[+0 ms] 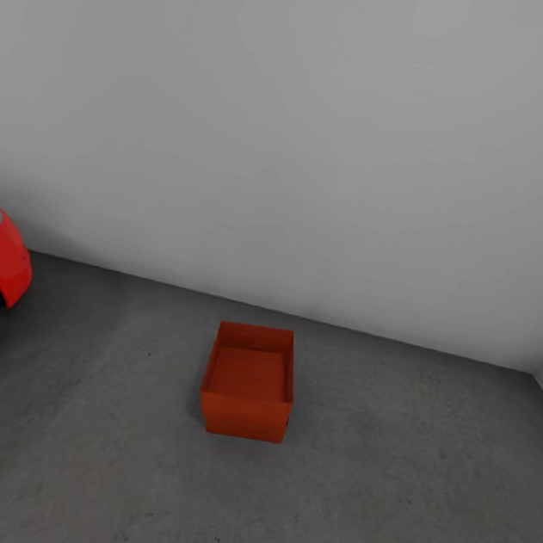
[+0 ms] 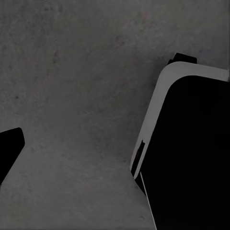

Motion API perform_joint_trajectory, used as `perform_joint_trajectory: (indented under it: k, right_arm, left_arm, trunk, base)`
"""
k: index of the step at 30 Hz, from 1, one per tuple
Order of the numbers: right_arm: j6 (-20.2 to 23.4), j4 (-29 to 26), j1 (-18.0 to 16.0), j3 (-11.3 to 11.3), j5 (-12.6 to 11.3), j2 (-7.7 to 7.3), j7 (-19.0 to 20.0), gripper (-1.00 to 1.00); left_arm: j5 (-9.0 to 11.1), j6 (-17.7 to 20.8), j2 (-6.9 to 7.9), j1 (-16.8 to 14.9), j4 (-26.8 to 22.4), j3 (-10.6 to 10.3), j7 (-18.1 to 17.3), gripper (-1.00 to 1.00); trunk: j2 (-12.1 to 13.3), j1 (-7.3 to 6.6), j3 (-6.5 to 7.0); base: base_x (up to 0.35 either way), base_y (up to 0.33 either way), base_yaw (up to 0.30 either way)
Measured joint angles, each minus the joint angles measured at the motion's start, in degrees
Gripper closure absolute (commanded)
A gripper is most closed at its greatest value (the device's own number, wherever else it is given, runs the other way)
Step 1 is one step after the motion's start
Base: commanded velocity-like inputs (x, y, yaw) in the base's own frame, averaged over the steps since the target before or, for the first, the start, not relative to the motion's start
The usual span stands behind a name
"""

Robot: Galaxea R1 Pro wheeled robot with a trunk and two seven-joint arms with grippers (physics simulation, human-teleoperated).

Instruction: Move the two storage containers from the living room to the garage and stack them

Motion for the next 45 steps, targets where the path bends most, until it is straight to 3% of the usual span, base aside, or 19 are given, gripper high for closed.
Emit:
perform_joint_trajectory:
  k: [45]
  right_arm:
    - [-0.79, -0.08, 0.18, -0.09, 0.08, 0.43, -0.16, -1.00]
  left_arm:
    - [0.20, -0.17, -0.11, 0.00, 0.00, 0.46, -0.02, -1.00]
  trunk:
    - [0.01, 0.00, 4.19]
  base:
    - [0.000, 0.000, 0.000]
